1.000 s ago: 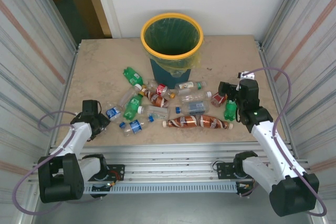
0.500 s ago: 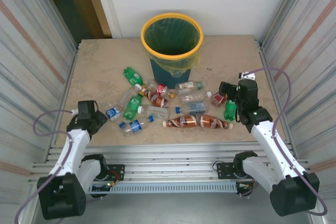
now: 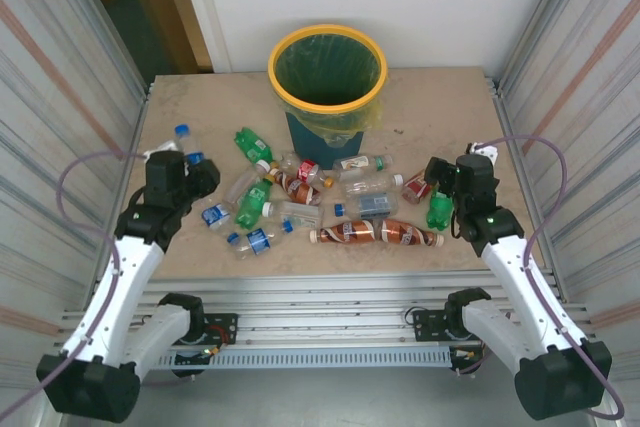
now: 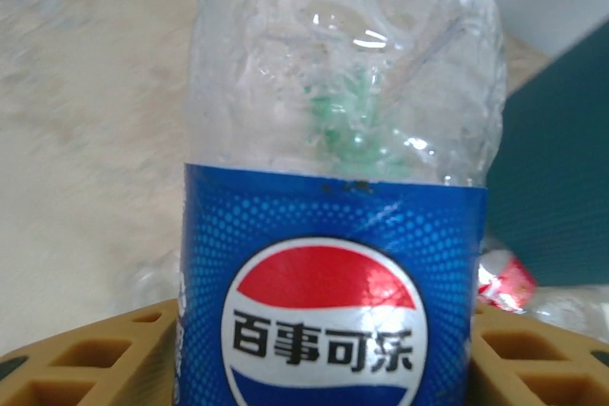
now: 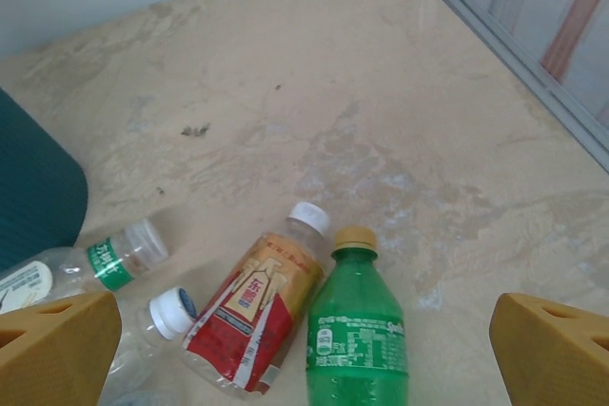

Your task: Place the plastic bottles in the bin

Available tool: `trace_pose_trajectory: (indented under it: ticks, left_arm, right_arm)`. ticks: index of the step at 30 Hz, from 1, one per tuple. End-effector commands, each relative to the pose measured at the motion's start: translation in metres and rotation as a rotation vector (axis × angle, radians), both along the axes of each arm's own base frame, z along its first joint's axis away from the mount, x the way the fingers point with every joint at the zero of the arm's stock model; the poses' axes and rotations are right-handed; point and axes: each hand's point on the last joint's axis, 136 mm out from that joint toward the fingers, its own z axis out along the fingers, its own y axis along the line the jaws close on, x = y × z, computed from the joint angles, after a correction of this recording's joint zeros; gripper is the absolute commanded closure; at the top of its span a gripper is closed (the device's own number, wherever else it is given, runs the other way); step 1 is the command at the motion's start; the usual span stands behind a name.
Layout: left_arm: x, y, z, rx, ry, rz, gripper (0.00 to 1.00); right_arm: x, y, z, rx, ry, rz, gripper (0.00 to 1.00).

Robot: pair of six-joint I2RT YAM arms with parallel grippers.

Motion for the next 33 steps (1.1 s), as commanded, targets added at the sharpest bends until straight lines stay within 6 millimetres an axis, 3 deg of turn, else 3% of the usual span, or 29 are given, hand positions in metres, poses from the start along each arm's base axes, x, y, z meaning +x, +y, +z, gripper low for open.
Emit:
trace_pose_trajectory:
  ticks: [1,11,18,24,33]
  left_arm:
    - [0.029,-0.031,0.055,0.033,-0.150,-0.126,0.59]
    - [0.095,-0.120,0.157,0.044,-0.347,-0.406,0.59]
    - [0.129,-0.177,0.190,0.038,-0.393,-0.568,0.59]
    - [0.152,-0.223,0.181,0.047,-0.352,-0.703,0.59]
    - [0.189,-0.262,0.137,0.061,-0.256,-0.809,0.59]
  right_arm:
    - [-0.010,-0.012,0.013,0.007,0.000,-0.085,0.02]
    - [-0.026,-0.032,0.006,0.007,0.082,-0.212,0.02]
    - [-0.029,-0.033,0.004,0.025,0.123,-0.232,0.02]
    - [-0.035,-0.035,-0.002,0.038,0.161,-0.263,0.02]
    - [-0.046,-0.047,-0.017,0.084,0.245,-0.329,0.02]
